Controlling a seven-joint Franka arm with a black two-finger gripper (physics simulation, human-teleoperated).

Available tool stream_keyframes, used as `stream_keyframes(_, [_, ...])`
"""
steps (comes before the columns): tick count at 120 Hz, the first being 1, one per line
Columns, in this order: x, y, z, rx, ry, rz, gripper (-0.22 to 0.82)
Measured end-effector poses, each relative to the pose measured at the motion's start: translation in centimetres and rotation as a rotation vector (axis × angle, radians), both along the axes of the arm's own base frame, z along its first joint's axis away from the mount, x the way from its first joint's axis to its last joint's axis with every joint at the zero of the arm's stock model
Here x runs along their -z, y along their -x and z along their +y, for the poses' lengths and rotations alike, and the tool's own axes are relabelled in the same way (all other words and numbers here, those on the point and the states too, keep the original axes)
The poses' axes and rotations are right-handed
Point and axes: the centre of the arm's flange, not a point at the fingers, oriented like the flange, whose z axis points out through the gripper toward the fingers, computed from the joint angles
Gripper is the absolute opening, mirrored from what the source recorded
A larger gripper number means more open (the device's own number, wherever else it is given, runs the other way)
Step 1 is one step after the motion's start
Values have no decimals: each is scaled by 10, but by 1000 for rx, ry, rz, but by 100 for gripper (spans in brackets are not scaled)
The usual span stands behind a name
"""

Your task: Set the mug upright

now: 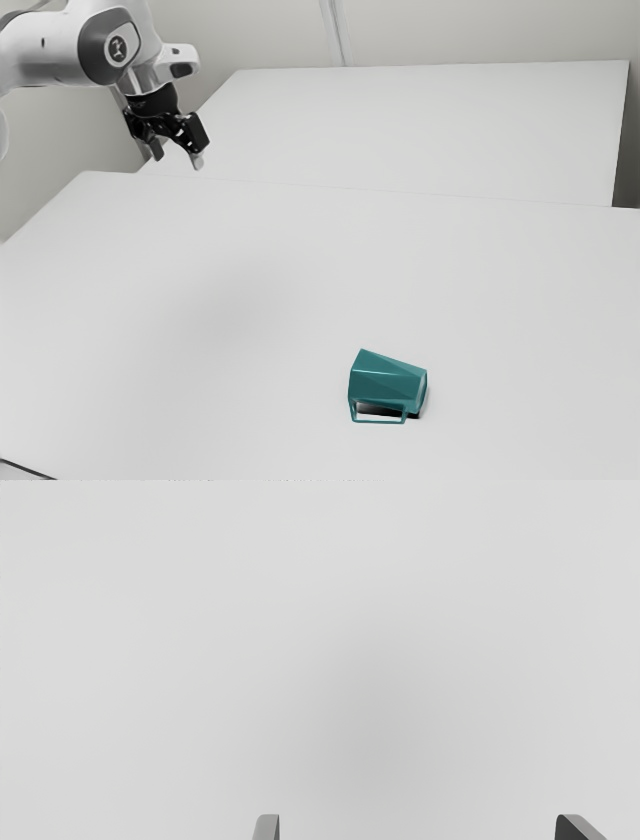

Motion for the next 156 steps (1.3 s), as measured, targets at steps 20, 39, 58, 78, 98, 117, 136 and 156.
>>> stream_keyframes(20, [-1, 15, -4, 20, 50, -18, 60])
stream_keyframes(39, [-2, 65, -27, 33, 136, -43, 60])
stream_keyframes(58, [35, 91, -41, -21, 299, -18, 60])
stream_keyframes(78, [68, 127, -59, -76, 455, 0, 60])
stream_keyframes(98, [93, 150, -110, -48, 534, 9, 60])
stream_keyframes(117, [123, 155, -132, -96, 590, 33, 60])
stream_keyframes(136, [158, 155, -166, -136, 635, 91, 60])
stream_keyframes(156, [194, 149, -182, -212, 675, 153, 60])
